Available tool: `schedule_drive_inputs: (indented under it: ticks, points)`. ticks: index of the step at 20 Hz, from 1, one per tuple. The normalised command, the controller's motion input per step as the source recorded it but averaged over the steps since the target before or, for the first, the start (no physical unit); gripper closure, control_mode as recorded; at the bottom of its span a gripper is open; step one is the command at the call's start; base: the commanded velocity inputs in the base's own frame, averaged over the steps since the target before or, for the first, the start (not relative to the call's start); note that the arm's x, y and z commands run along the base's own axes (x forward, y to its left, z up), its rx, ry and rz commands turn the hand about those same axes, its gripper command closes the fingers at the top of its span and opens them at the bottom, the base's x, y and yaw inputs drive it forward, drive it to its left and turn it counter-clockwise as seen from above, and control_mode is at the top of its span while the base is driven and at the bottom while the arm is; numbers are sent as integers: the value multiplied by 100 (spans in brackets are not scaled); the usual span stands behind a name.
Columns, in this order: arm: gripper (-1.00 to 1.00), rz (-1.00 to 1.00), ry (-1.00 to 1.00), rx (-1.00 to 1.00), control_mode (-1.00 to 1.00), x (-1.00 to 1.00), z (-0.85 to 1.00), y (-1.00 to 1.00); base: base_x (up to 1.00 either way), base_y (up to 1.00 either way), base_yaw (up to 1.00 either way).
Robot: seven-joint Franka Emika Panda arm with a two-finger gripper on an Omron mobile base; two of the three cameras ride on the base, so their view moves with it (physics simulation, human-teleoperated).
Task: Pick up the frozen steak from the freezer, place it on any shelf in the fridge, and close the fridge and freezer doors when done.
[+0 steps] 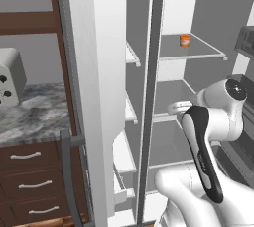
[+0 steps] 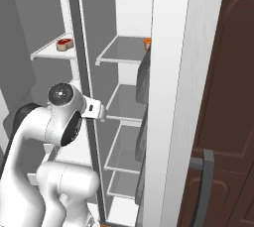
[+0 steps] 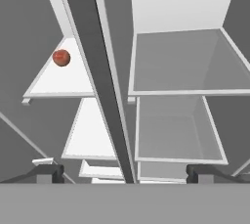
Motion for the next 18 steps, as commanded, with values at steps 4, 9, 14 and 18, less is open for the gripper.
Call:
schedule_drive_inputs:
  ticks: [4, 9, 14, 18]
  points:
    - [-100, 0, 0, 0, -100, 0, 0, 15, 0, 0, 0]
    - [-100, 0, 0, 0, 100, 0, 0, 0, 0, 44, 0]
    - [-100, 0, 0, 0, 100, 0, 0, 0, 7, 34, 0]
    - [-100, 0, 0, 0, 100, 0, 0, 0, 32, 3, 0]
